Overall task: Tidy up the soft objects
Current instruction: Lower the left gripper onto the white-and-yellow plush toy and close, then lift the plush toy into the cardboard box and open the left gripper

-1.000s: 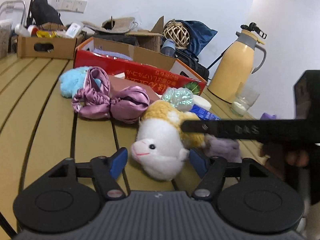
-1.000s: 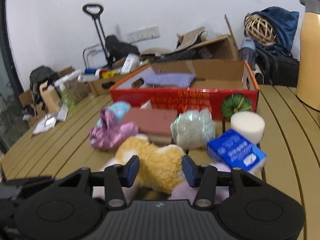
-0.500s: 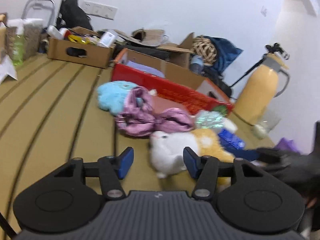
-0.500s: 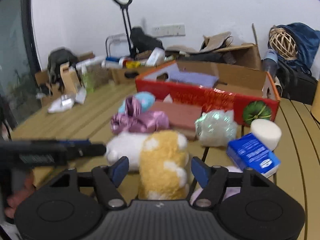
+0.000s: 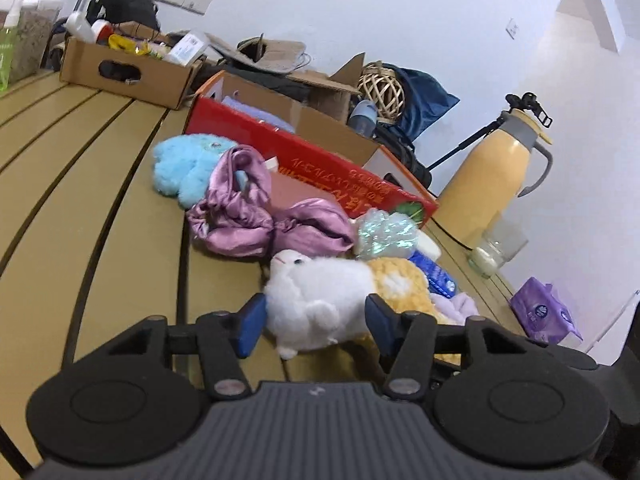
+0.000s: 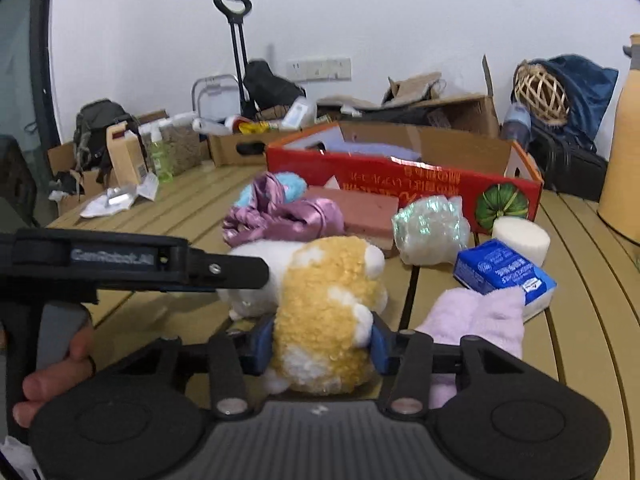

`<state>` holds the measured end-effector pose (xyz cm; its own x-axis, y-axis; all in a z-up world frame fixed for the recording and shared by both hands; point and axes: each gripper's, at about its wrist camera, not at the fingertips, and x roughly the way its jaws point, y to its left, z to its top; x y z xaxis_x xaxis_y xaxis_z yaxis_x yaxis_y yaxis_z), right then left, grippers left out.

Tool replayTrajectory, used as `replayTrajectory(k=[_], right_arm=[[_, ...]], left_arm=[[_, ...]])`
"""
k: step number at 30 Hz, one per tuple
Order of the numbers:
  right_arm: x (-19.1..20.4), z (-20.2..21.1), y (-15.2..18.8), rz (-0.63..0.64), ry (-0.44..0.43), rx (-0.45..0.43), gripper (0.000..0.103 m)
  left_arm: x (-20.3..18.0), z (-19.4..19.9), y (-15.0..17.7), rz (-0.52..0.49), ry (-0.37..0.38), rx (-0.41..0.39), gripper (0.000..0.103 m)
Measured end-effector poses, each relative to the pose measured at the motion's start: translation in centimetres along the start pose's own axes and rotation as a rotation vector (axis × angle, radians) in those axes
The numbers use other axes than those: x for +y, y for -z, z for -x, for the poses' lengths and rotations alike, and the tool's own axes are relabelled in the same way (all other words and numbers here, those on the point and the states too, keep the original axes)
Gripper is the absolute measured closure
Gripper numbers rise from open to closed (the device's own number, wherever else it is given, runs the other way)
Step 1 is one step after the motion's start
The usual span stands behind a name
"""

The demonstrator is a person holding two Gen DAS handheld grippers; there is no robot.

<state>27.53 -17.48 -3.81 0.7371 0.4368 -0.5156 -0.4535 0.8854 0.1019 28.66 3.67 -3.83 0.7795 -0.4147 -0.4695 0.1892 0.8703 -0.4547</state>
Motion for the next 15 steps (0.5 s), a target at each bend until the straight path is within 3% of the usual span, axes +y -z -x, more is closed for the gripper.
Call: replayTrajectory(k=[5, 8, 15], right_arm=[[0.4, 3.5, -1.1, 0.008, 0.011, -0.111, 0.059], [-1.5, 4.6, -3.1, -0.058, -0.009, -0.163, 0.059], [-8.9, -0.6, -11.4, -0.131, 0.015, -0.202, 0.059]], left_arm=[[-2.8, 2.1, -2.4, -0.073, 0.067, -0.099, 0.049], [-4.6, 1.0, -5.4, -0.143, 0.096, -0.136, 0.048], [-7.1, -9.8, -16.8, -0.223, 0.100, -0.091, 0.048]])
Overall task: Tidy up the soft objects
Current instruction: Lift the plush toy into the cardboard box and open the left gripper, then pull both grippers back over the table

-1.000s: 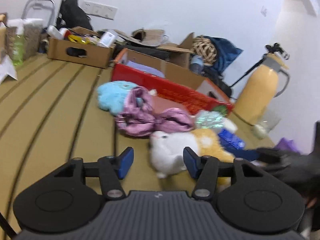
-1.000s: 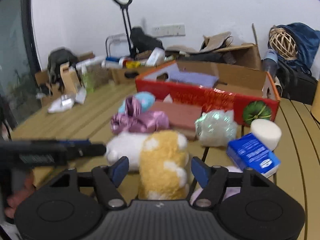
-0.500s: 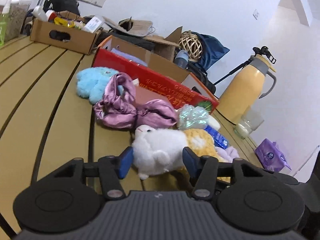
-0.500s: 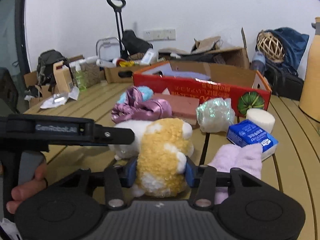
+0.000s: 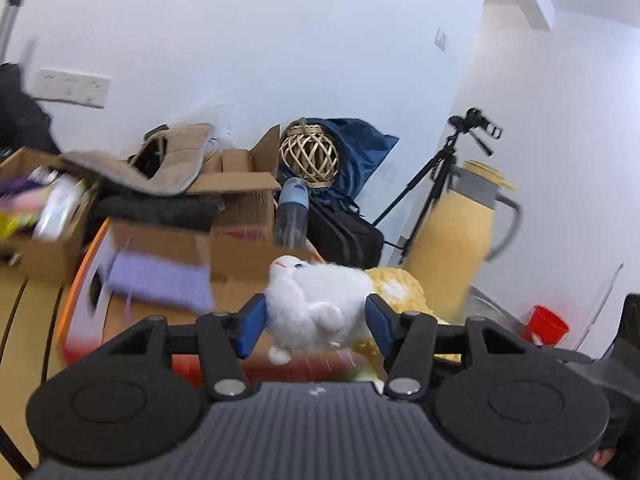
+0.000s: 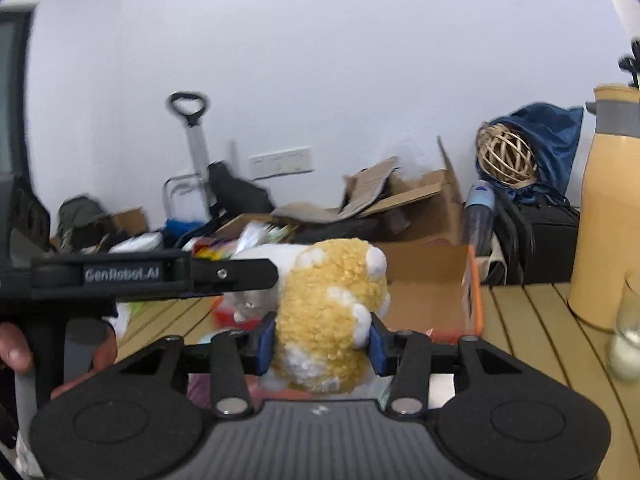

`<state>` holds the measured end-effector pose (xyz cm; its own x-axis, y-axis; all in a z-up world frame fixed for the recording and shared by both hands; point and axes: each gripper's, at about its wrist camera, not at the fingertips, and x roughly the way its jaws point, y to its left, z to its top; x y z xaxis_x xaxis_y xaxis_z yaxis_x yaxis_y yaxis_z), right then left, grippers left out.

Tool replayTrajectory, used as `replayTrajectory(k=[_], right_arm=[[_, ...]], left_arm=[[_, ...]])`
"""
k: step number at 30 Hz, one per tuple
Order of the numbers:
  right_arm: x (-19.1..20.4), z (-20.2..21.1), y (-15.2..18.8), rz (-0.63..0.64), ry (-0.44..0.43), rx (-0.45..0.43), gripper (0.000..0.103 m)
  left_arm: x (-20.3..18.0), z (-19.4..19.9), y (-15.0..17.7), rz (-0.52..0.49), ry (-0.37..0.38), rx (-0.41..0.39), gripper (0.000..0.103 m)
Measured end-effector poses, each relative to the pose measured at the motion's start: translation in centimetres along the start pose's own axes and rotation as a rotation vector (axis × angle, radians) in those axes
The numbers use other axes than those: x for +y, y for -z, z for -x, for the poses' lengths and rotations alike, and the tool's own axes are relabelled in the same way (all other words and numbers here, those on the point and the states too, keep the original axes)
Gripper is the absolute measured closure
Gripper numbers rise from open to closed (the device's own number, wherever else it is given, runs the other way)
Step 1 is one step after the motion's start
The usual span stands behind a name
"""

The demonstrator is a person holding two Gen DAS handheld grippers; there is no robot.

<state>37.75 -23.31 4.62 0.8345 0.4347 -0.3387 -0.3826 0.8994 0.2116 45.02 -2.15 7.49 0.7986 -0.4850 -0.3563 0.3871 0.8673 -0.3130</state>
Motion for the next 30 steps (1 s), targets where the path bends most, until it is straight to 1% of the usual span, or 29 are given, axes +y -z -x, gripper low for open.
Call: replayTrajectory(k=[2, 3, 4, 5, 7, 8, 10, 12, 13, 14, 15, 16, 18, 19, 22, 24, 26, 27, 28, 30], right_arm=[[-2.9, -3.9, -2.7, -0.056, 0.018, 0.024, 0.059], [-4.3, -6.0, -3.8, -0.060, 0.031, 0.041, 0.059], [-5.6, -8.2, -4.7, -0.063, 0.046, 0.063, 0.059], [-7.0, -10.6, -5.5, -0.075, 0.064, 0.089, 0.059], [-9.3, -14.8, -6.5, -0.090, 0.084, 0.152, 0.059], [-10.4, -16.9, -6.7, -0.094, 0.096, 0.186, 0.059], [-12.2, -20.5, -6.7, -0.093, 0.145, 0.239, 0.059], [-13.4, -23.3, -6.6, -0.102, 0.188, 0.303, 0.057], [-13.9, -24.4, -6.4, -0.109, 0.215, 0.330, 0.054], [-14.3, -25.3, -6.0, -0.102, 0.233, 0.361, 0.056], [-14.3, -25.8, -5.9, -0.080, 0.237, 0.365, 0.055], [-14.4, -26.0, -5.8, -0.064, 0.239, 0.362, 0.050], [-13.9, -25.8, -5.8, -0.021, 0.243, 0.368, 0.047], [-13.7, -25.4, -6.0, -0.002, 0.255, 0.353, 0.043], [-13.1, -23.9, -7.1, 0.017, 0.265, 0.336, 0.040], [-12.6, -21.9, -8.2, 0.025, 0.260, 0.309, 0.039], [-11.9, -18.8, -9.3, 0.027, 0.250, 0.264, 0.033], [-11.2, -16.9, -9.6, 0.029, 0.241, 0.243, 0.029], [-10.6, -15.0, -10.0, 0.035, 0.231, 0.222, 0.026], [-9.2, -11.3, -10.4, 0.057, 0.214, 0.189, 0.026]], left_arm=[[1.0, -4.0, -2.1, 0.000, -0.035, 0.029, 0.048], [1.6, -6.5, -3.2, -0.001, -0.038, 0.069, 0.048], [2.2, -8.3, -3.9, -0.011, -0.048, 0.092, 0.049], [2.7, -10.4, -4.6, 0.005, -0.087, 0.112, 0.050], [3.7, -13.9, -5.4, 0.010, -0.112, 0.159, 0.051], [4.0, -15.1, -5.7, 0.015, -0.133, 0.161, 0.052], [4.6, -16.9, -5.9, 0.012, -0.156, 0.168, 0.051], [5.1, -18.0, -5.6, 0.016, -0.175, 0.184, 0.051], [5.4, -18.2, -5.4, 0.014, -0.179, 0.190, 0.051], [5.6, -18.3, -5.2, 0.014, -0.183, 0.193, 0.048], [5.7, -18.3, -5.0, 0.008, -0.183, 0.196, 0.047], [5.7, -18.2, -4.8, 0.003, -0.185, 0.199, 0.047], [5.7, -17.6, -4.8, -0.008, -0.195, 0.203, 0.047], [5.7, -17.3, -4.9, -0.010, -0.200, 0.203, 0.047], [5.1, -15.3, -6.0, -0.022, -0.216, 0.192, 0.047], [4.1, -12.6, -6.9, -0.030, -0.214, 0.163, 0.046], [3.0, -8.9, -7.6, -0.037, -0.189, 0.121, 0.037], [2.3, -7.0, -7.7, -0.047, -0.169, 0.096, 0.034], [1.7, -5.0, -7.8, -0.055, -0.159, 0.070, 0.033], [0.4, -1.1, -7.7, -0.065, -0.158, 0.026, 0.032]])
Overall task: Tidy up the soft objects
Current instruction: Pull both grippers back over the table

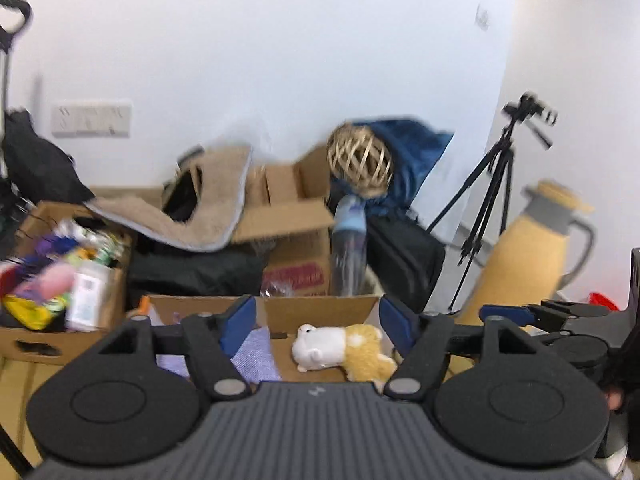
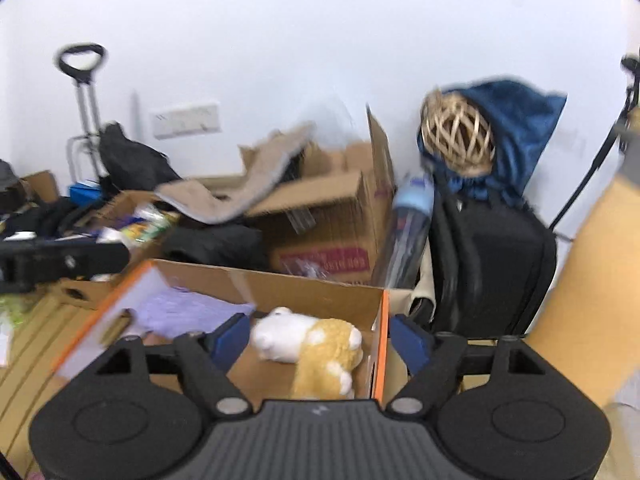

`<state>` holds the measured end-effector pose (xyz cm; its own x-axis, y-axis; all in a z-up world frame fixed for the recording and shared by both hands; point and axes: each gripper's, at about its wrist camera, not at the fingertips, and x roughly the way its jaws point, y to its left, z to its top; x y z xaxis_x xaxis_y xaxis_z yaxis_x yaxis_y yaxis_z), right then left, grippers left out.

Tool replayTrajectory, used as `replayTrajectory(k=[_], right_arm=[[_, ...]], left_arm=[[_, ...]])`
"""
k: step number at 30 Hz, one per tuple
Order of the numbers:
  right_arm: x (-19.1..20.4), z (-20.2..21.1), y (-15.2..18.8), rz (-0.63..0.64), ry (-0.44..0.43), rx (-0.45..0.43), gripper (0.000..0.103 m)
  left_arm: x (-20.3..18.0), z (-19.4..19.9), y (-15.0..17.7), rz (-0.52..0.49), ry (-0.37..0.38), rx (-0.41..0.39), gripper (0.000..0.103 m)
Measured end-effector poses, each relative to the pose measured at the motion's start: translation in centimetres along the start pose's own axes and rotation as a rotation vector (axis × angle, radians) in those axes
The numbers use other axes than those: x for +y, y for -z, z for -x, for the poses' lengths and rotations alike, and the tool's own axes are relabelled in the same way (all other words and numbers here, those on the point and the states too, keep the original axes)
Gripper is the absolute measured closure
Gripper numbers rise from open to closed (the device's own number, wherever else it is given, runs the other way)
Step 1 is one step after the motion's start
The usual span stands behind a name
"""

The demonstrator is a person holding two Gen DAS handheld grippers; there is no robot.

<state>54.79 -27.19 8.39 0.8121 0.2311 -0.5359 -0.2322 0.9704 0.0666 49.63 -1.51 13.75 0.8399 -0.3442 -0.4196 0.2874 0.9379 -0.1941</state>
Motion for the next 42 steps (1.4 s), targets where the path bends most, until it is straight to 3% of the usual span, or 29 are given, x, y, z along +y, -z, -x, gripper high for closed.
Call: replayTrajectory(k=[4, 9, 11, 15, 23, 29, 35, 42], right_arm=[[1.2, 7.2, 1.0, 0.009, -0.014, -0.041, 0.023], [3.8, 16.3, 4.8, 0.025, -0.055, -0.122, 0.016], [5.1, 19.6, 7.2, 0.039, -0.067, -0.149, 0.014], [7.5, 25.1, 12.9, 0.062, -0.081, -0.207, 0.008], [12.6, 32.1, 24.2, 0.101, 0.020, -0.284, 0.001], [13.4, 33.4, 29.0, 0.052, -0.019, -0.206, 0.001], [12.9, 32.5, 29.2, 0.024, 0.004, -0.201, 0.004], [11.1, 28.5, 29.5, -0.025, 0.009, -0.127, 0.015]], left_arm=[[-1.2, 7.7, 1.7, -0.033, -0.015, -0.060, 0.024], [-2.6, 17.2, 6.8, -0.119, -0.080, -0.182, 0.015], [-3.1, 20.6, 9.7, -0.139, -0.107, -0.232, 0.006], [-4.5, 26.0, 16.2, -0.181, -0.171, -0.284, 0.004], [-6.9, 33.1, 26.0, -0.156, -0.268, -0.300, 0.000], [-6.6, 33.8, 27.8, -0.087, -0.242, -0.236, 0.000], [-6.3, 32.2, 27.4, -0.082, -0.225, -0.225, 0.000], [-5.9, 26.9, 27.4, -0.067, -0.197, -0.124, 0.000]])
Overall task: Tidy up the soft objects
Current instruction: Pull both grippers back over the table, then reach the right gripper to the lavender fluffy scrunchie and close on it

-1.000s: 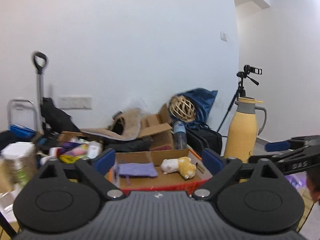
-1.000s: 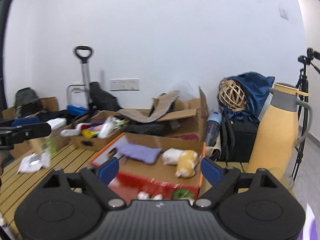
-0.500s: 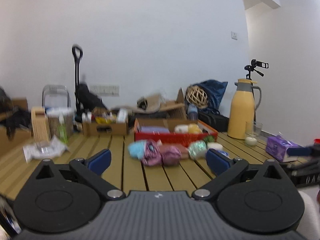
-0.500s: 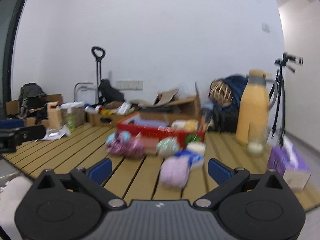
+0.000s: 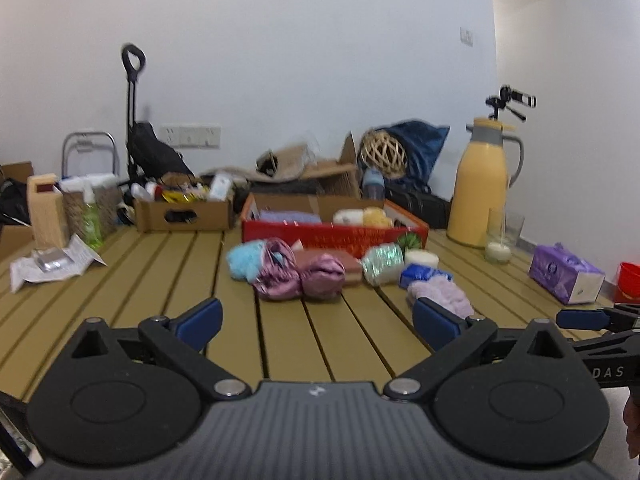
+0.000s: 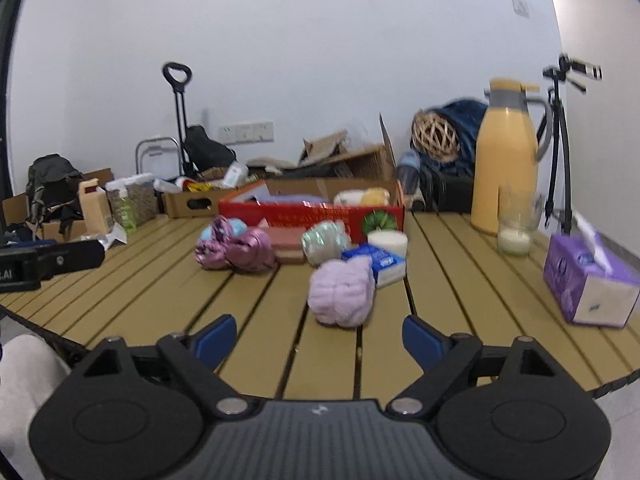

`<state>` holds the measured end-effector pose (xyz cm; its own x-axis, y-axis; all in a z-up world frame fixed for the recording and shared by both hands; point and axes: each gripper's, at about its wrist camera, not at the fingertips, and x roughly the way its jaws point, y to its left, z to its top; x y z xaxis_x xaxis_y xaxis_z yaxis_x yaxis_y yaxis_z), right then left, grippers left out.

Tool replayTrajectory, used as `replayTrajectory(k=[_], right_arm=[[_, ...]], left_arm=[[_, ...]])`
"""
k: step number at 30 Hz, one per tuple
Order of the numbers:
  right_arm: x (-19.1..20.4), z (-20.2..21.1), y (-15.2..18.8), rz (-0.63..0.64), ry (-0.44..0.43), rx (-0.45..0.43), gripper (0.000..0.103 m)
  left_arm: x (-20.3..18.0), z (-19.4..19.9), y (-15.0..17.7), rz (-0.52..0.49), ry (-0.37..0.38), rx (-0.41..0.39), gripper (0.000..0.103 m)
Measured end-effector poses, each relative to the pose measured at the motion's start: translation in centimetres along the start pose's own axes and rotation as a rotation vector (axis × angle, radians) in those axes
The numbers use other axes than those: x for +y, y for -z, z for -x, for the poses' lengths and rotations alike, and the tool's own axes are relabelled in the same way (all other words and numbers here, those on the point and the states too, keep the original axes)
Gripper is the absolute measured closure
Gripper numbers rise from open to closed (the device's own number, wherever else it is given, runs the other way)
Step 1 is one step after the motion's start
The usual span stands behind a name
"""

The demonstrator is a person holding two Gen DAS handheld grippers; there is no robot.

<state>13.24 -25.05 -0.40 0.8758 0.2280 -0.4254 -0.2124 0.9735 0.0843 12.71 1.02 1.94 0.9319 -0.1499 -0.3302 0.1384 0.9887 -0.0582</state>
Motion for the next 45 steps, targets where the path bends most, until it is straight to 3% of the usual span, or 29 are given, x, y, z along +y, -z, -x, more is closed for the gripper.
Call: replayTrajectory(k=[11, 14, 15, 18, 21, 23, 27, 30, 33, 35, 39, 42, 44, 45], right_arm=[[-2.3, -8.0, -1.5, -0.025, -0.015, 0.073, 0.039], [-3.4, -10.5, -2.0, -0.077, -0.033, 0.091, 0.060], [-3.8, -11.6, -2.0, -0.101, -0.051, 0.114, 0.074], [-4.0, -13.8, -2.2, -0.195, -0.185, 0.135, 0.082], [-4.1, -15.4, -2.5, -0.324, -0.365, 0.150, 0.077], [-4.2, -15.1, -2.9, -0.298, -0.346, 0.169, 0.059], [-6.3, -12.7, -4.0, -0.264, -0.286, 0.100, 0.057], [-8.2, -14.4, -5.2, -0.260, -0.240, 0.085, 0.058], [-9.8, -17.8, -5.6, -0.310, -0.228, 0.139, 0.058], [-10.6, -19.7, -5.1, -0.380, -0.246, 0.173, 0.061], [-10.4, -20.3, -4.0, -0.462, -0.280, 0.192, 0.087], [-9.1, -19.2, -3.5, -0.454, -0.301, 0.210, 0.088], [-7.8, -17.9, -3.3, -0.416, -0.290, 0.217, 0.086], [-7.4, -17.3, -3.2, -0.390, -0.267, 0.205, 0.081]], left_arm=[[-2.6, -9.4, -0.2, -0.011, 0.091, 0.101, 0.000], [-2.6, -11.5, -0.1, -0.002, 0.092, 0.127, 0.002], [-2.6, -11.9, -0.1, 0.000, 0.086, 0.129, 0.003], [-2.0, -13.0, 0.0, 0.027, 0.061, 0.135, 0.008], [-1.1, -13.9, -0.2, 0.079, 0.039, 0.162, 0.019], [-0.5, -14.3, -0.3, 0.110, 0.057, 0.175, 0.021], [-0.8, -15.2, -0.6, 0.175, 0.157, 0.211, 0.023], [-3.0, -17.0, -0.2, 0.186, 0.255, 0.253, 0.021], [-5.3, -18.5, 0.3, 0.088, 0.205, 0.282, 0.029], [-5.3, -18.8, 0.4, 0.096, 0.234, 0.304, 0.051], [-3.1, -18.4, 0.5, 0.135, 0.202, 0.299, 0.069], [-0.9, -17.8, 0.2, 0.189, 0.176, 0.282, 0.065], [0.0, -17.4, -0.1, 0.223, 0.207, 0.291, 0.046], [0.2, -17.1, -0.3, 0.235, 0.217, 0.287, 0.044]])
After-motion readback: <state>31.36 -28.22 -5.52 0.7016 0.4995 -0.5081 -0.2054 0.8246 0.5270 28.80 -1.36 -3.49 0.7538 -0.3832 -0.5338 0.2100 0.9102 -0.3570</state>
